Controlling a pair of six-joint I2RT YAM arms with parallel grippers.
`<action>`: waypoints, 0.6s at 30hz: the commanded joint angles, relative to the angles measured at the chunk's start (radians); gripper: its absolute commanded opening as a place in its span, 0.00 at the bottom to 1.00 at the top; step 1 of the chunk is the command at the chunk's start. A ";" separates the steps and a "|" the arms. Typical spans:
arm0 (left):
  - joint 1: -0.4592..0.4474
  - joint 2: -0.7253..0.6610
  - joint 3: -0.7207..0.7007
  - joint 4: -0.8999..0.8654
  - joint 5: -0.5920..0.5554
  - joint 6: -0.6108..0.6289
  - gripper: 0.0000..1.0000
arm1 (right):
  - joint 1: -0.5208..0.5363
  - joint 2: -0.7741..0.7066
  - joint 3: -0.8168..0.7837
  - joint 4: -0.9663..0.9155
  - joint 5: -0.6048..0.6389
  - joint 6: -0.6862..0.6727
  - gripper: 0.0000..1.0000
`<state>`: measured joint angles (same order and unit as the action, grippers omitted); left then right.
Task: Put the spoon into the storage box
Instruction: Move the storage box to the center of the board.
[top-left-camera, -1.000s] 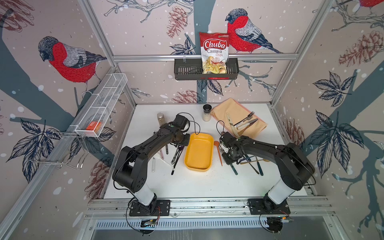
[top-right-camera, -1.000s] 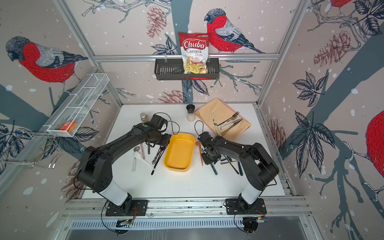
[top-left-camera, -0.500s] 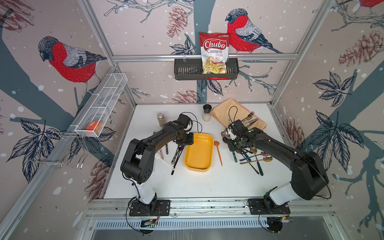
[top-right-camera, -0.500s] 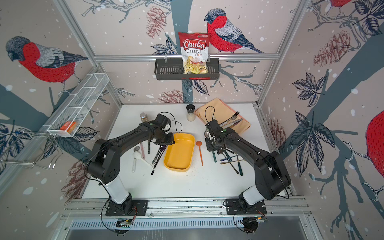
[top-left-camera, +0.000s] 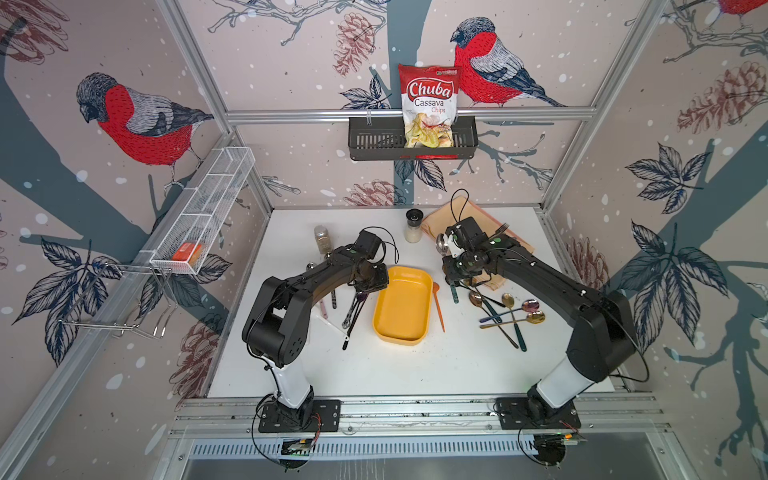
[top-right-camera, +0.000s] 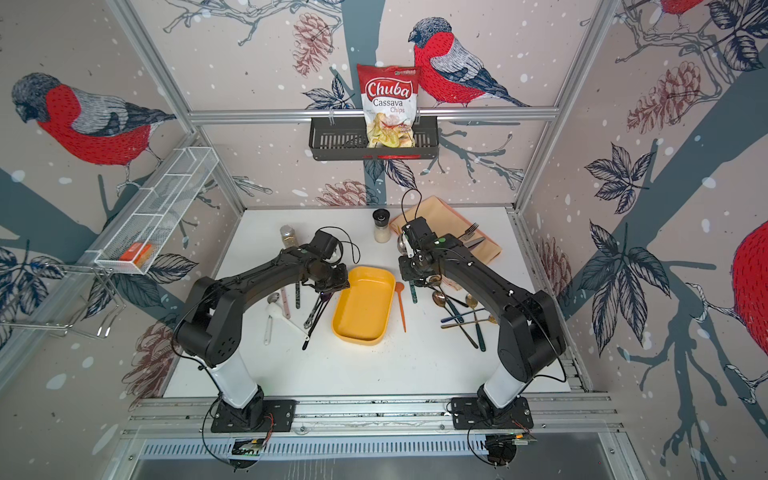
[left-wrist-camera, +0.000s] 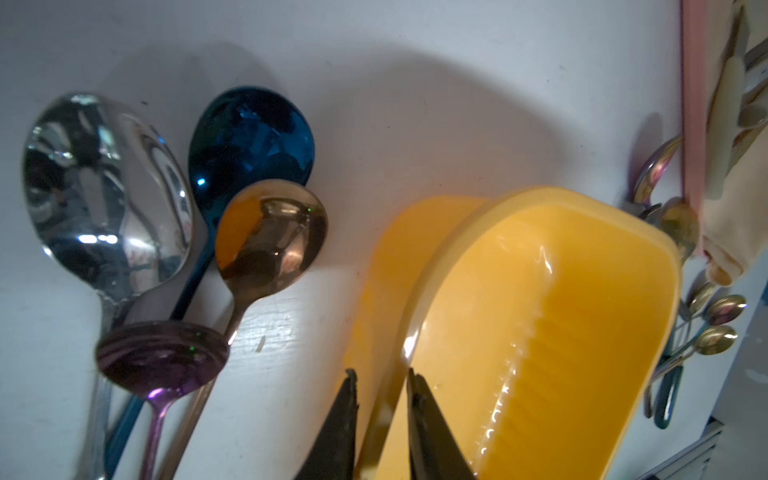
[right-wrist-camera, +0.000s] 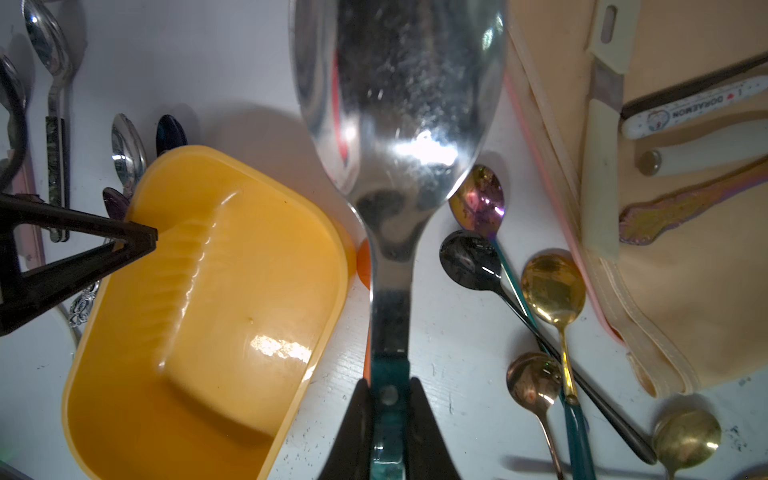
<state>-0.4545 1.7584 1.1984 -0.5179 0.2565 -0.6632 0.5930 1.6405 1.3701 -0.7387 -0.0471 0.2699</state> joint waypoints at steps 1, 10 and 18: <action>-0.001 -0.030 -0.035 0.093 0.004 -0.135 0.23 | 0.015 0.008 0.026 0.008 -0.058 0.024 0.10; -0.021 -0.057 -0.084 0.157 -0.021 -0.219 0.22 | 0.088 0.052 0.033 0.038 -0.096 0.073 0.10; -0.048 0.007 0.000 0.065 -0.068 -0.159 0.30 | 0.116 0.071 0.038 0.041 -0.085 0.079 0.10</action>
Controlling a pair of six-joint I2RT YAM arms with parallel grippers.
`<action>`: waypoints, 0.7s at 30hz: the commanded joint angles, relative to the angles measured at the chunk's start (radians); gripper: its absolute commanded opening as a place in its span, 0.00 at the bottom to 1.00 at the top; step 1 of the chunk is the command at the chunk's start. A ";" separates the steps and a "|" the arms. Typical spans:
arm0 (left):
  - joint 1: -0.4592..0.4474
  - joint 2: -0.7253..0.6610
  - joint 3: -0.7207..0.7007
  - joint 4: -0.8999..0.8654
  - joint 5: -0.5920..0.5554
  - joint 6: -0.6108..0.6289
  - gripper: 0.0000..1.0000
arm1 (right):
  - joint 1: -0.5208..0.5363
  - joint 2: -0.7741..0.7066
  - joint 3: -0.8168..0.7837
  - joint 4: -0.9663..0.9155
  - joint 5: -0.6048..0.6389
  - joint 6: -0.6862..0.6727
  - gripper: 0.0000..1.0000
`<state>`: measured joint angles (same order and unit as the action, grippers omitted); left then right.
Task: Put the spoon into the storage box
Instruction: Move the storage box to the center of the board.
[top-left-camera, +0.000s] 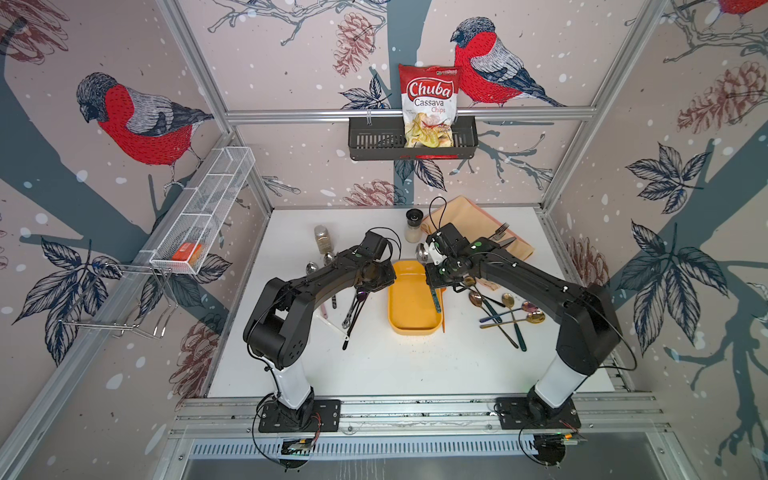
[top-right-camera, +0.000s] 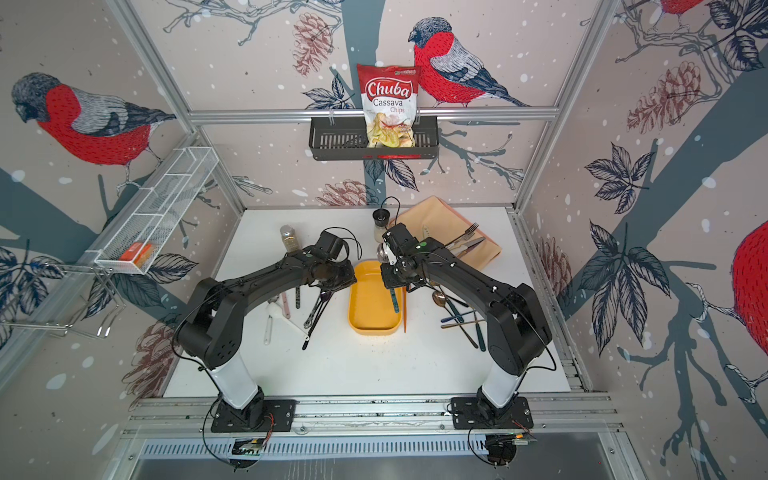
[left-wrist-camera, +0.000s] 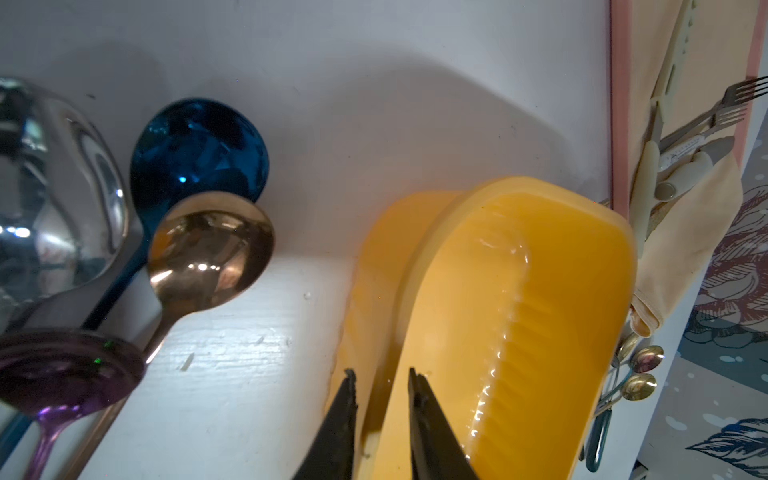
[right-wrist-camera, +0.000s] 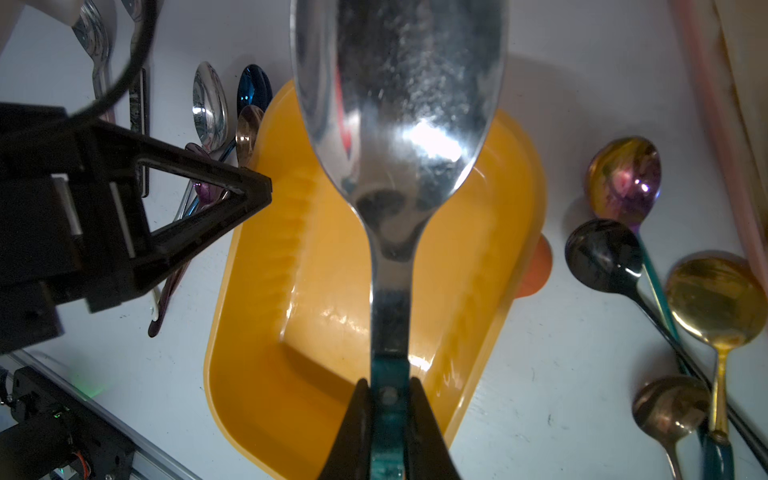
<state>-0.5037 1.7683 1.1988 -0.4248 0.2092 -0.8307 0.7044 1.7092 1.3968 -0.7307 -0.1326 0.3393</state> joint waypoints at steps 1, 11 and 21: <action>0.001 -0.013 -0.007 -0.019 -0.023 0.004 0.32 | 0.008 0.002 0.011 0.034 0.002 0.011 0.10; 0.004 -0.173 -0.024 0.007 -0.126 0.041 0.50 | 0.056 0.064 0.026 0.041 -0.010 0.043 0.10; 0.109 -0.351 -0.054 -0.093 -0.244 0.241 0.61 | 0.083 0.169 0.039 0.050 -0.032 0.066 0.11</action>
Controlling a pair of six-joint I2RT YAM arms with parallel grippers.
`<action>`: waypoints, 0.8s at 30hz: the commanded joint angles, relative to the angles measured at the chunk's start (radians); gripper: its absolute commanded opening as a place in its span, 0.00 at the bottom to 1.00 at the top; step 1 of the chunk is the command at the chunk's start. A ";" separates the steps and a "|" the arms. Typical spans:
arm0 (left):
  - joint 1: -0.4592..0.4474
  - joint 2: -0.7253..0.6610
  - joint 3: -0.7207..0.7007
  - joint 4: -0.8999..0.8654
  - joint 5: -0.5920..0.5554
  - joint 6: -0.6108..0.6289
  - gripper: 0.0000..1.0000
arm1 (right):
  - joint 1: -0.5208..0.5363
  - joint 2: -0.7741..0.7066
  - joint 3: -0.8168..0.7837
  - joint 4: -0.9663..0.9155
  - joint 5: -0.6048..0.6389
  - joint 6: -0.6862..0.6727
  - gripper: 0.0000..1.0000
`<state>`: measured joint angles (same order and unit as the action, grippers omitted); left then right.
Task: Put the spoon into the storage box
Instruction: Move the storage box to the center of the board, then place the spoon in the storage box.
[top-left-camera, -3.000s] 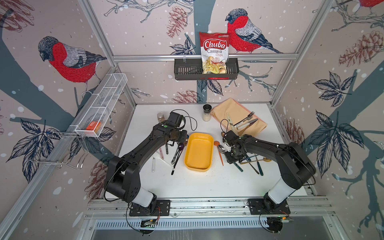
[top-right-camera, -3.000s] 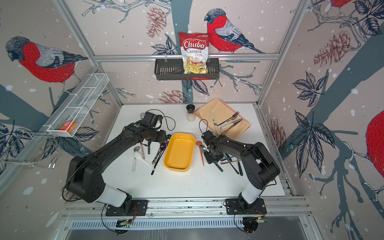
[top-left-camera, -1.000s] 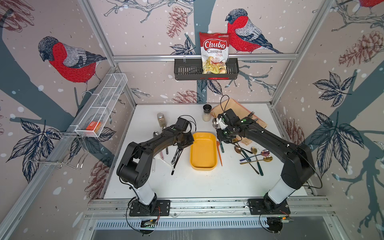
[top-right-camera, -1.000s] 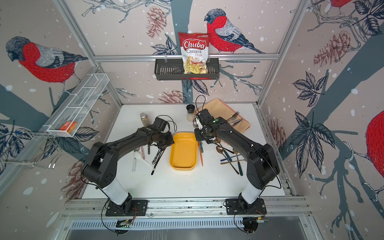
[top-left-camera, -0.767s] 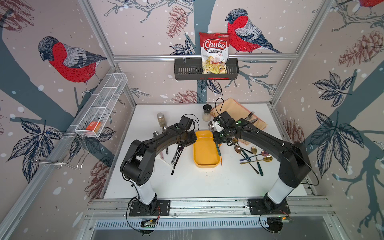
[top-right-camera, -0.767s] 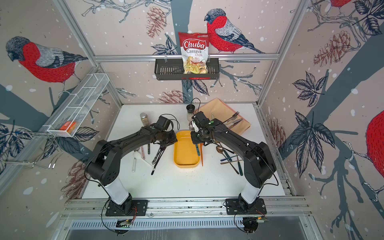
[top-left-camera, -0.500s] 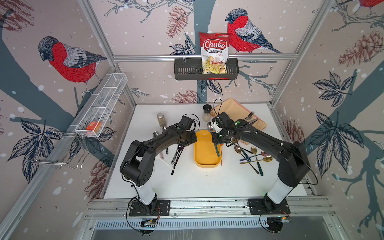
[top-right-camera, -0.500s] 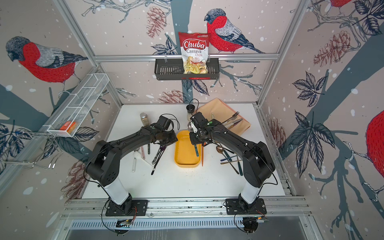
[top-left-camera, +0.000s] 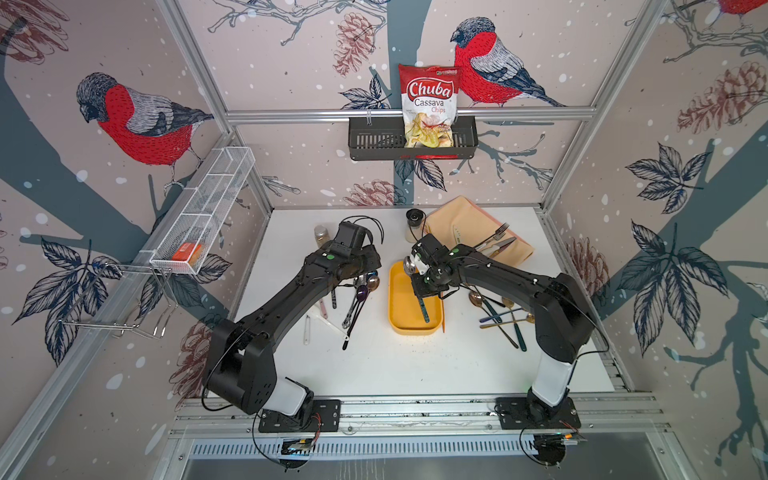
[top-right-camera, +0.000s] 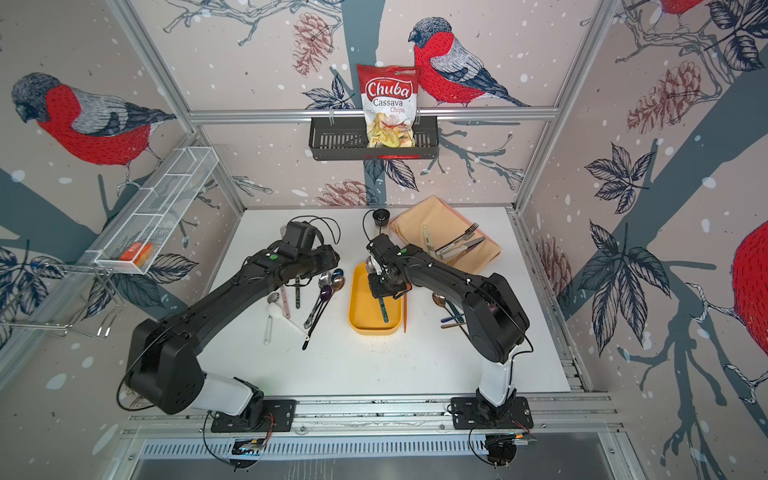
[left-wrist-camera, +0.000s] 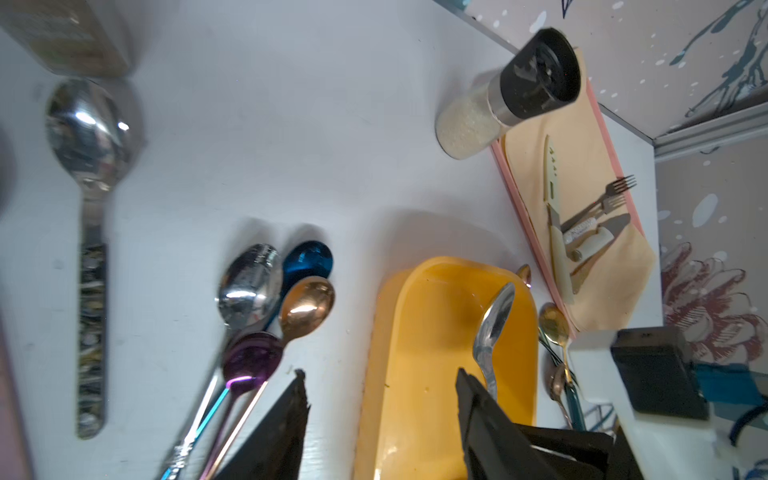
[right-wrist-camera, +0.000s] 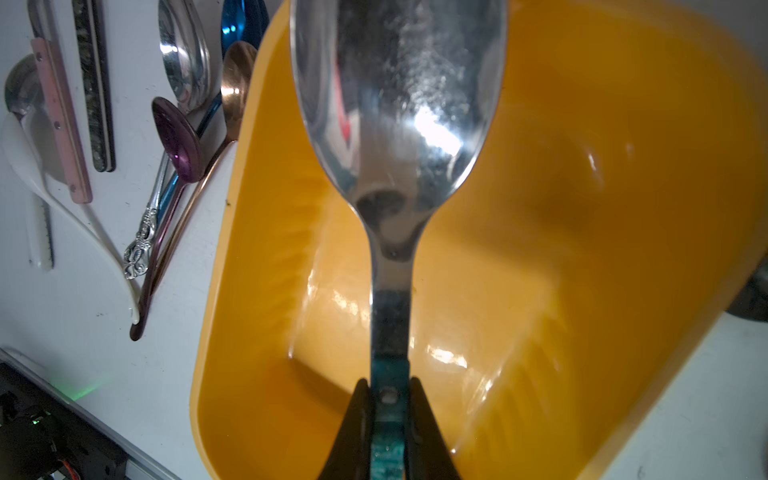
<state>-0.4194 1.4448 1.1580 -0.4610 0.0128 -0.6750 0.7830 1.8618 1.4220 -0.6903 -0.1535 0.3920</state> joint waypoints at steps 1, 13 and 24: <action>0.038 -0.041 -0.022 -0.073 -0.057 0.098 0.62 | 0.005 0.027 0.014 0.009 -0.012 0.011 0.10; 0.154 -0.200 -0.195 -0.116 -0.066 0.072 0.80 | 0.014 0.108 0.005 0.004 -0.026 -0.008 0.12; 0.265 -0.256 -0.310 -0.172 -0.032 -0.061 0.80 | 0.015 0.206 0.067 -0.034 -0.005 -0.036 0.25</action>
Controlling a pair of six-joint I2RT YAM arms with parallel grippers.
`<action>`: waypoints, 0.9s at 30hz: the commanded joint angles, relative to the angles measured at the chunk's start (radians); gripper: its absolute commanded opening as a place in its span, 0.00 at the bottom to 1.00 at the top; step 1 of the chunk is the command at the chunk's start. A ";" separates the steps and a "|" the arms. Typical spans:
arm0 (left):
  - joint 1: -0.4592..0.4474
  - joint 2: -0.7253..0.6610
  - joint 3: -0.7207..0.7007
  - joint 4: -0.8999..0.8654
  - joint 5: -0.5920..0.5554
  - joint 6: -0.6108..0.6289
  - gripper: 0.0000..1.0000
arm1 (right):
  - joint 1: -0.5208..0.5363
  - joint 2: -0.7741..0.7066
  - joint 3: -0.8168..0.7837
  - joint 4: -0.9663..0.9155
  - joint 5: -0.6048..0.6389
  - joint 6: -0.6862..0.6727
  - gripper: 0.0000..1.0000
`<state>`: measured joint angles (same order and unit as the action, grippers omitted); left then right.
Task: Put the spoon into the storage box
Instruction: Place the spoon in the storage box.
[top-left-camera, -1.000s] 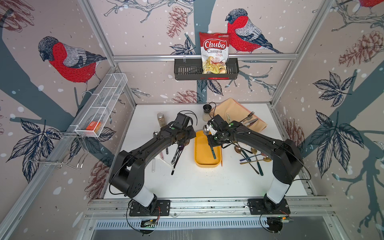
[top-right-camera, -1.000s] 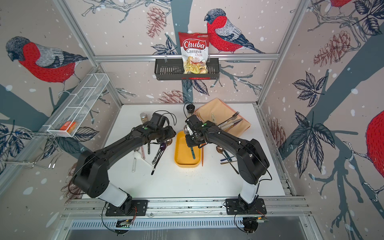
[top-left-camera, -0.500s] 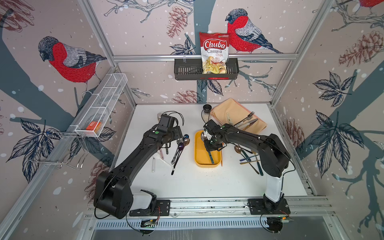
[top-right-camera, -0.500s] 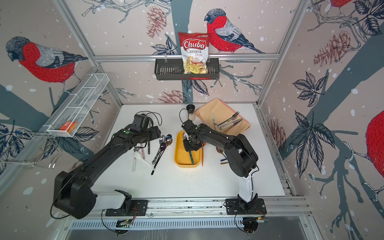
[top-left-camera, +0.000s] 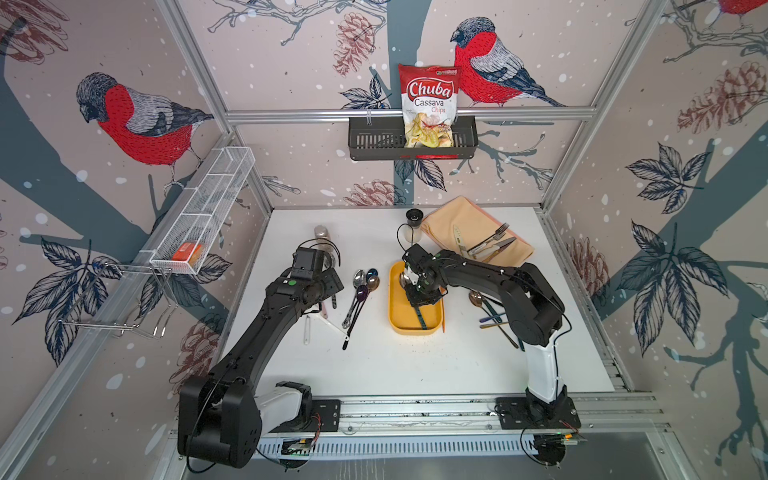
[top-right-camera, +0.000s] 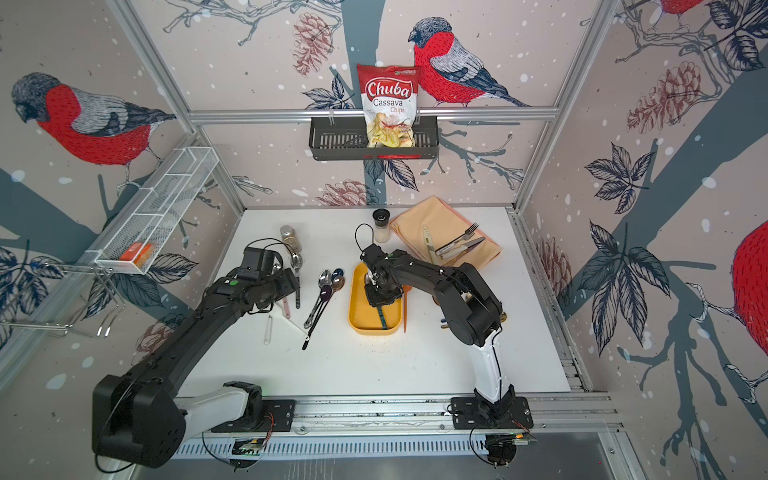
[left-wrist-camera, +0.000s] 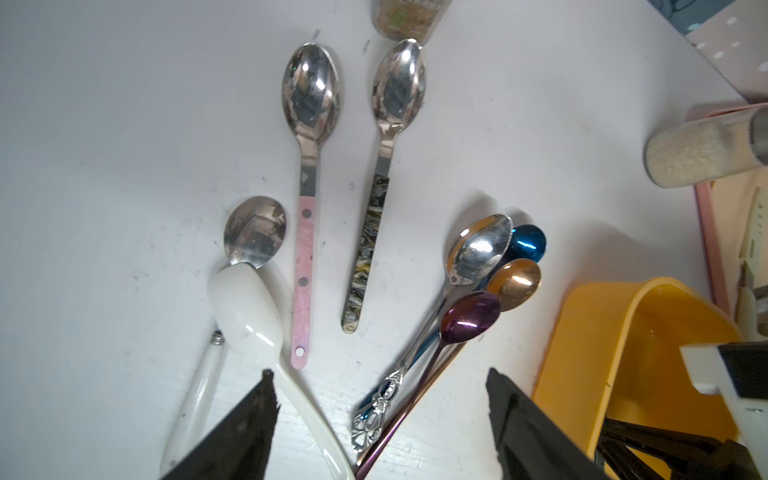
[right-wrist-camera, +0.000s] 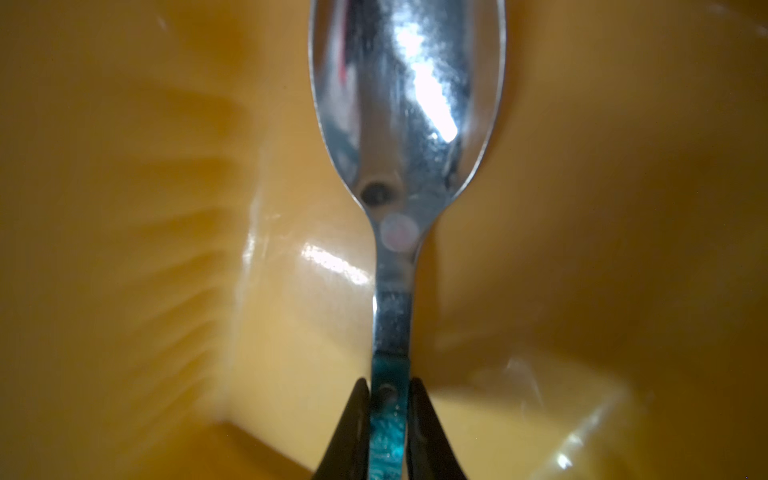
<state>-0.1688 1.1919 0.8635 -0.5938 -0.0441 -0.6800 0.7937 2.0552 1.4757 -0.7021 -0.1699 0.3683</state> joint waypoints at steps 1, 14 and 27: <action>0.018 -0.005 -0.027 -0.040 0.030 -0.076 0.80 | 0.004 0.013 0.012 -0.023 0.013 -0.011 0.27; 0.052 -0.026 -0.199 0.067 0.110 -0.264 0.70 | 0.004 -0.095 0.055 -0.071 0.088 -0.031 0.54; 0.052 0.131 -0.206 0.116 0.089 -0.245 0.61 | -0.026 -0.258 -0.061 -0.053 0.158 -0.038 0.49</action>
<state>-0.1192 1.3125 0.6544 -0.4862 0.0708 -0.9379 0.7776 1.8130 1.4452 -0.7555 -0.0425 0.3386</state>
